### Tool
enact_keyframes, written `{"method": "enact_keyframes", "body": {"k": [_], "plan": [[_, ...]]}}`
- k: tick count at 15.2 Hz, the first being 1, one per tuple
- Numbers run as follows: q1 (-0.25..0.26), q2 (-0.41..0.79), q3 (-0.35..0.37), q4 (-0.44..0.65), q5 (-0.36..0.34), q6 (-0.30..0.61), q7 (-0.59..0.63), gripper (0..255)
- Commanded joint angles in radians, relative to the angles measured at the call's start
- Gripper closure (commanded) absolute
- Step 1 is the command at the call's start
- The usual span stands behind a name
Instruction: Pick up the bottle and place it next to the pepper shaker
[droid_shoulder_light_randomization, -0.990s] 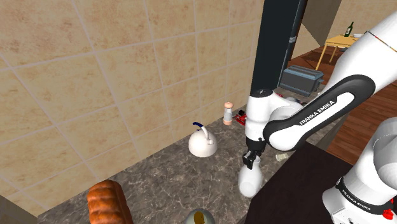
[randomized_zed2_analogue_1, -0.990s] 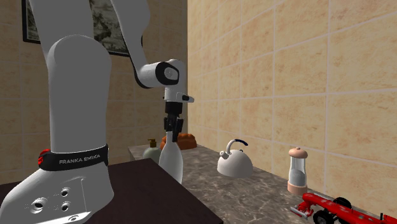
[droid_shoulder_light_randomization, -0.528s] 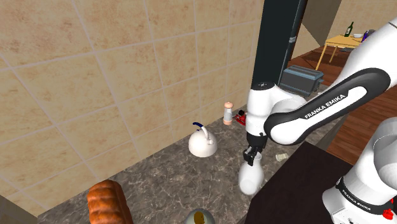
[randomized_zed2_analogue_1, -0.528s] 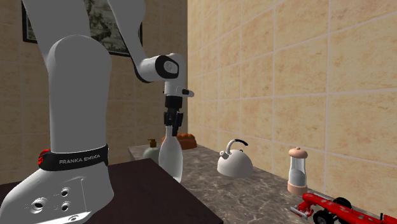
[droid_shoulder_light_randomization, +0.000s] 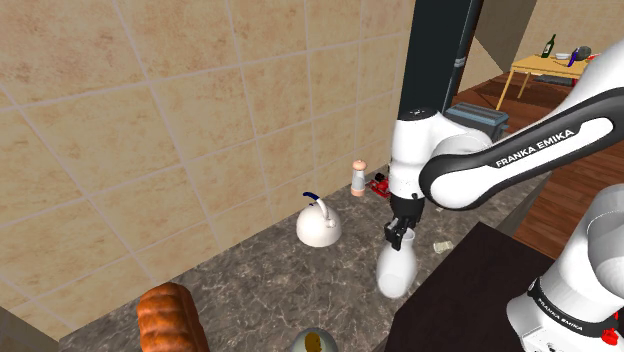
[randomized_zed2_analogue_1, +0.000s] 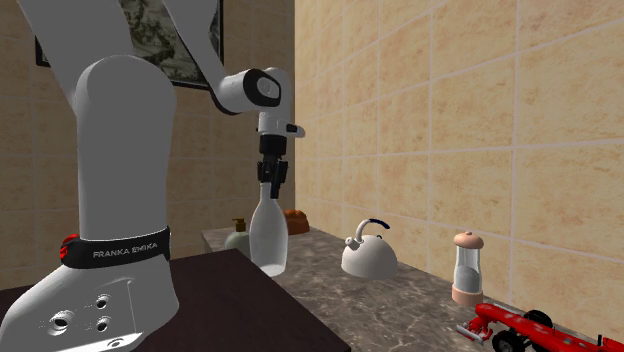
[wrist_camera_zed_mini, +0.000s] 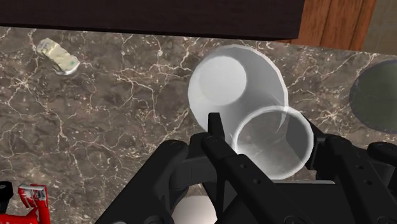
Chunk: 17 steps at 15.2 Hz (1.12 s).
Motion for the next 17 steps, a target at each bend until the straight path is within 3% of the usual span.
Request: {"method": "enact_keyframes", "body": {"k": [1, 17], "plan": [[0.001, -0.023, -0.004, 0.011, 0.0, -0.035, -0.001, 255], [0.002, -0.157, -0.038, 0.14, -0.012, -0.297, -0.001, 255]]}}
